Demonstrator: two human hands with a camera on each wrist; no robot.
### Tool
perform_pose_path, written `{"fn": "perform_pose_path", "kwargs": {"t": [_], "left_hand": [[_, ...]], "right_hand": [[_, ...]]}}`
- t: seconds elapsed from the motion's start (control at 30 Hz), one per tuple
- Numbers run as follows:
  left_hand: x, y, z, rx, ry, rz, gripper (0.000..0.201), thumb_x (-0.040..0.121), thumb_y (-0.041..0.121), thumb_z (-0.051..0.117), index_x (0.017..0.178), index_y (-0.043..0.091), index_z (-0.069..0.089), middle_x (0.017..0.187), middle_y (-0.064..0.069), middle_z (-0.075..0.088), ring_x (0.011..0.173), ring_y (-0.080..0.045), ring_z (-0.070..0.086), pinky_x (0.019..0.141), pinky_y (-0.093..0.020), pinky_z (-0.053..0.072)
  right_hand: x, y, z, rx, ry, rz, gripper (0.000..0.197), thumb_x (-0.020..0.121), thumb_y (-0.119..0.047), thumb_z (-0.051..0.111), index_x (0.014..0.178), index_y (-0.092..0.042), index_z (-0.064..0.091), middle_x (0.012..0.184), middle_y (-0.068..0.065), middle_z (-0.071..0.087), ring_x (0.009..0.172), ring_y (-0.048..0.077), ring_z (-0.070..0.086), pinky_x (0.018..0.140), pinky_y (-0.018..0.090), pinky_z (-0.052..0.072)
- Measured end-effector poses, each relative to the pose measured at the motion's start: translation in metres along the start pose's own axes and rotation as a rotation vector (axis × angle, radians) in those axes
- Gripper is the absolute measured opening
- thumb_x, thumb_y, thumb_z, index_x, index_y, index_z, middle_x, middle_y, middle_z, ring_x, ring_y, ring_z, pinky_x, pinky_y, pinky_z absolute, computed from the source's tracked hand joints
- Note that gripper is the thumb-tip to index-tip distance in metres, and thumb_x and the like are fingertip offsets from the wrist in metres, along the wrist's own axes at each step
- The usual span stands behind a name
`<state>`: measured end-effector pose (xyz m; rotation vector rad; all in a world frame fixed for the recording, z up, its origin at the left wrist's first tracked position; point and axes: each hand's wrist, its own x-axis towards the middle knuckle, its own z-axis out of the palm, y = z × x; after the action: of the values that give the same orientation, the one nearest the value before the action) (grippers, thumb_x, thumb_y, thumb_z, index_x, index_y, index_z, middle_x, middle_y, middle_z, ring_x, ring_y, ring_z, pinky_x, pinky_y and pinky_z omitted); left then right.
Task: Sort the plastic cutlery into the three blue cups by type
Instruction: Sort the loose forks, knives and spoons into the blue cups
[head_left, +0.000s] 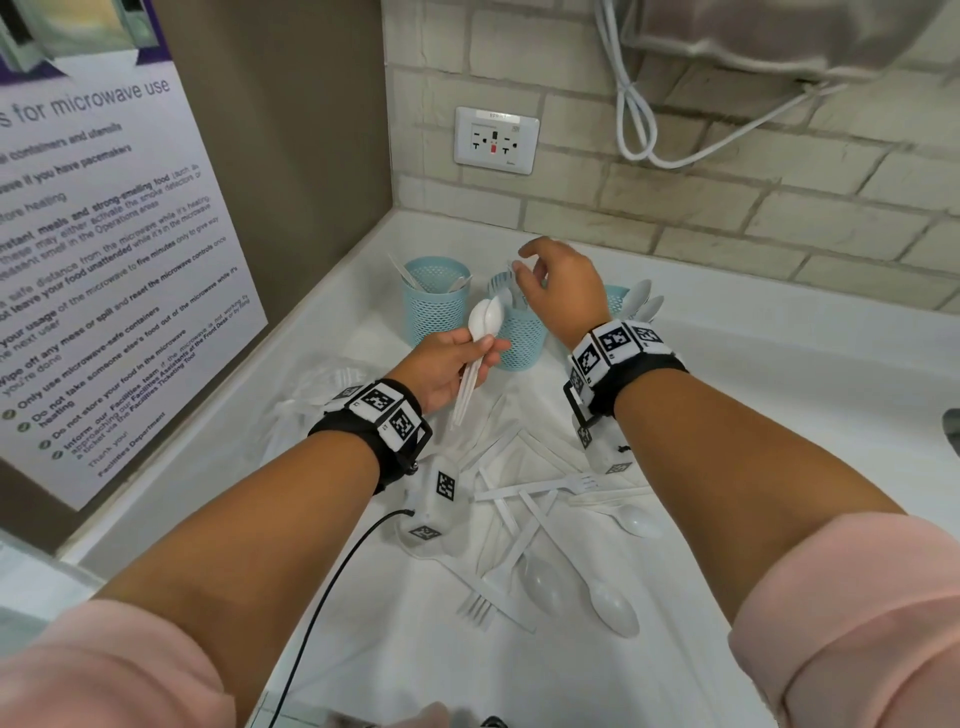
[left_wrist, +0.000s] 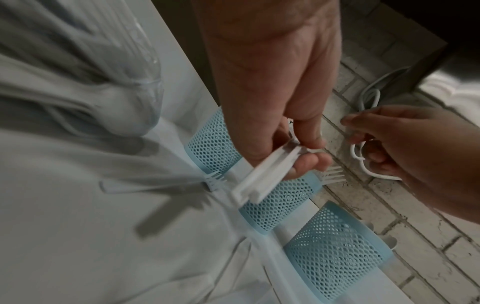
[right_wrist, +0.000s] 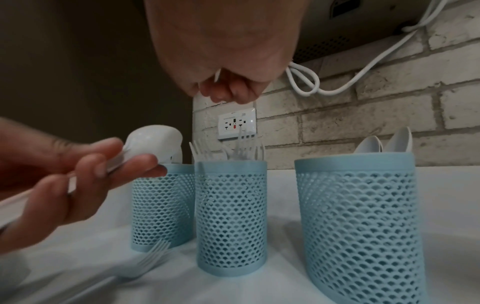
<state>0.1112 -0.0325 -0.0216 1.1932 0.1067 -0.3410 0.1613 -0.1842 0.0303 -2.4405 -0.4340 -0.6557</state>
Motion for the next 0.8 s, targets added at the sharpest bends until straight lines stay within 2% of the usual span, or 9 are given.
{"fn": "perform_pose_path", "kwargs": {"t": [0.07,0.13,0.27,0.37,0.43,0.5,0.57,0.67,0.8], "left_hand": [[0.000,0.000,0.001,-0.022,0.009,0.009,0.030,0.095,0.006,0.051,0.123,-0.003,0.054,0.099,-0.006,0.068,0.064,-0.002,0.063,0.058,-0.013,0.052],[-0.001,0.001,0.003,-0.039,0.017,0.012,0.027,0.095,0.007,0.051,0.119,-0.003,0.055,0.097,-0.008,0.067,0.061,-0.002,0.063,0.056,-0.012,0.051],[-0.005,0.000,0.010,0.084,0.033,0.027,0.013,0.096,0.014,0.051,0.101,0.008,0.061,0.089,-0.007,0.066,0.054,-0.004,0.055,0.046,-0.012,0.043],[-0.006,-0.004,0.016,0.251,0.054,0.083,0.013,0.096,0.015,0.051,0.094,0.011,0.063,0.083,-0.004,0.064,0.057,-0.006,0.044,0.045,-0.011,0.038],[-0.005,-0.006,0.019,0.343,0.063,0.120,0.015,0.096,0.015,0.050,0.095,0.010,0.065,0.082,-0.001,0.064,0.059,-0.007,0.041,0.046,-0.012,0.036],[-0.004,-0.006,0.021,0.399,0.073,0.133,0.024,0.097,0.017,0.049,0.115,0.007,0.062,0.087,0.000,0.065,0.063,-0.007,0.043,0.053,-0.015,0.038],[-0.004,-0.006,0.024,0.391,0.089,0.115,0.039,0.098,0.018,0.048,0.136,0.009,0.047,0.096,-0.003,0.065,0.071,-0.007,0.051,0.058,-0.018,0.041],[-0.004,-0.008,0.025,0.339,0.053,0.055,0.051,0.096,0.015,0.052,0.142,0.004,0.034,0.103,-0.011,0.067,0.076,-0.010,0.059,0.059,-0.020,0.046],[-0.004,-0.013,0.028,0.427,-0.015,0.095,0.029,0.095,0.015,0.053,0.119,-0.001,0.059,0.086,-0.001,0.069,0.070,-0.005,0.061,0.062,-0.015,0.051]], "right_hand": [[-0.004,-0.005,-0.001,0.017,-0.047,0.014,0.030,0.092,-0.032,0.055,0.109,-0.007,0.062,0.074,0.004,0.060,0.072,0.020,0.058,0.071,0.030,0.047],[-0.010,-0.008,0.001,0.022,-0.103,0.042,0.032,0.091,-0.036,0.056,0.107,-0.009,0.063,0.070,0.002,0.059,0.068,0.017,0.055,0.071,0.031,0.049],[-0.019,-0.012,0.006,-0.040,-0.302,0.122,0.047,0.089,-0.048,0.055,0.115,-0.009,0.062,0.096,0.012,0.069,0.089,0.023,0.063,0.078,0.030,0.048],[-0.023,-0.010,0.011,0.007,-0.369,0.238,0.053,0.088,-0.051,0.054,0.111,-0.005,0.061,0.098,0.014,0.068,0.088,0.026,0.064,0.077,0.032,0.047],[-0.025,-0.008,0.010,0.082,-0.376,0.310,0.047,0.089,-0.044,0.054,0.110,-0.002,0.060,0.094,0.015,0.068,0.069,0.023,0.061,0.068,0.029,0.050],[-0.027,-0.006,0.006,0.151,-0.409,0.360,0.036,0.091,-0.029,0.054,0.111,0.000,0.058,0.087,0.015,0.067,0.052,0.018,0.057,0.046,0.018,0.047],[-0.028,0.001,0.001,0.222,-0.421,0.430,0.028,0.091,-0.015,0.051,0.115,-0.001,0.055,0.089,0.017,0.066,0.046,0.013,0.057,0.035,0.013,0.042],[-0.030,0.014,-0.006,0.347,-0.390,0.530,0.029,0.090,-0.004,0.050,0.119,0.000,0.053,0.085,0.017,0.063,0.036,0.004,0.056,0.039,0.015,0.048],[-0.038,0.024,-0.012,0.591,-0.384,0.587,0.030,0.093,-0.007,0.054,0.123,-0.004,0.053,0.075,0.010,0.061,0.039,0.002,0.057,0.044,0.015,0.049]]}}
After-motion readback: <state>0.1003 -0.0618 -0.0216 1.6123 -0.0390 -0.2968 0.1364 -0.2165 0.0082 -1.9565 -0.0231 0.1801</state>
